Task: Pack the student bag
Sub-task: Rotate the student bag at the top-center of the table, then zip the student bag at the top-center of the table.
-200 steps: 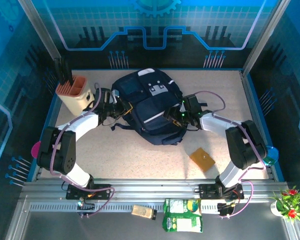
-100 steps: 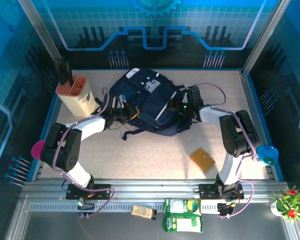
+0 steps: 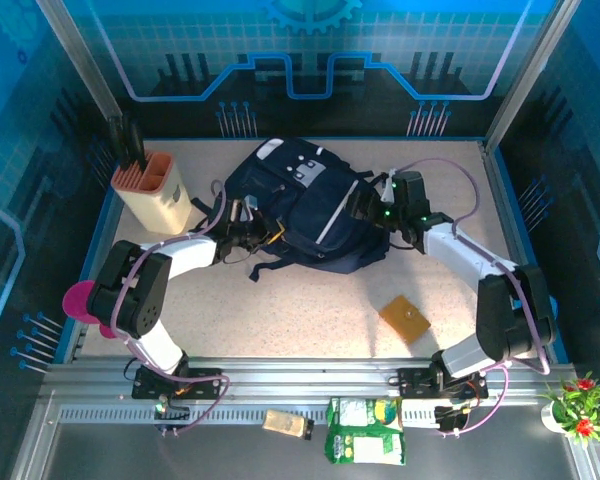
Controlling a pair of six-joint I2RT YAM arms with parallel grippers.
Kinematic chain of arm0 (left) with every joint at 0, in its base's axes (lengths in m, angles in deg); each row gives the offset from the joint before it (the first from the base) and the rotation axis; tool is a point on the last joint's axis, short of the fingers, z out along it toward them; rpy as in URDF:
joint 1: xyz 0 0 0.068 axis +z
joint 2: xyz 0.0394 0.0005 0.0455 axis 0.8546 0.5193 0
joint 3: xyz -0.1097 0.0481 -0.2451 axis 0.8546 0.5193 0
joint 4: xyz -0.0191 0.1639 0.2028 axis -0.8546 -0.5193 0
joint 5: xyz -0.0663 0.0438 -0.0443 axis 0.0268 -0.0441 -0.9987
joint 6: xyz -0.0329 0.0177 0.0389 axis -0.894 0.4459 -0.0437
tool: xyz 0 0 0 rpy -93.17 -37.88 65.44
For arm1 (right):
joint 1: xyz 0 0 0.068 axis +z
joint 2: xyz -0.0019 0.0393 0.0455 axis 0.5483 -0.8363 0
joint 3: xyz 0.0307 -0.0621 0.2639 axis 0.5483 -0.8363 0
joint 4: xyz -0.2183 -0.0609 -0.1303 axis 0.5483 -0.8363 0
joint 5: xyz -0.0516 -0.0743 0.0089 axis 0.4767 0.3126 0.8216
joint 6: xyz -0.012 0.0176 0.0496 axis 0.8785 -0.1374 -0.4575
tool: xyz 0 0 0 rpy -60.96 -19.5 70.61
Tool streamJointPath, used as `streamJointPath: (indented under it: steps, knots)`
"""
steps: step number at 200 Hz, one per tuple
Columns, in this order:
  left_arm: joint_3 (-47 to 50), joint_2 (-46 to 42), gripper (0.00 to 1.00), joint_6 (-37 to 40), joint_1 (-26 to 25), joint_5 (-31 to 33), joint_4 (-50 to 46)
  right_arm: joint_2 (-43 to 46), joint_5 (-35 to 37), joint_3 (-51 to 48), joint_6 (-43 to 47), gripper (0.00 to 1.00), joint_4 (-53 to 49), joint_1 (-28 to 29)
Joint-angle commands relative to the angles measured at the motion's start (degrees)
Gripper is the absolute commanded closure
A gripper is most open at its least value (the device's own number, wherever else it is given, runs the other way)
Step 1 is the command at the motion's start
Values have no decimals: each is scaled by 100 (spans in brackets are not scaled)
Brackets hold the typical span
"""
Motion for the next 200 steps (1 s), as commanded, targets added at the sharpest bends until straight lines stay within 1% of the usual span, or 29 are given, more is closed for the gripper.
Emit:
streamJointPath:
  steps: [1, 12, 38, 67, 88, 114, 132, 144, 157, 167, 200]
  knots:
    - [110, 6, 100, -398, -233, -427, 710, 340, 150, -326, -471, 24, -380, 304]
    - [127, 32, 100, -627, -306, -401, 971, 530, 305, -562, -618, 24, -372, 502]
    - [63, 159, 100, -1142, -515, -250, 1388, 773, 893, -637, -602, 26, -487, 1132]
    - [-13, 346, 100, -1635, -740, -81, 1788, 615, 1219, -644, -574, 28, -330, 1716]
    - [-65, 432, 100, -1850, -853, 74, 1871, 305, 1199, -595, -738, 31, -157, 1907]
    - [-118, 457, 100, -1838, -895, 155, 1751, -38, 1258, -543, -717, 33, 115, 2031]
    - [-56, 332, 86, -1615, -886, 377, 1384, -257, 1402, -435, -625, 35, 88, 2025]
    - [12, 217, 74, -1431, -867, 593, 1077, -328, 1477, -392, -544, 35, 72, 1997]
    - [136, 103, 67, -1264, -831, 841, 869, -349, 1531, -396, -502, 35, 64, 1962]
    - [223, 46, 64, -1177, -783, 958, 823, -358, 1553, -393, -477, 36, 68, 1936]
    - [242, 114, 63, -1074, -692, 1119, 820, -357, 1518, -391, -495, 36, 75, 1891]
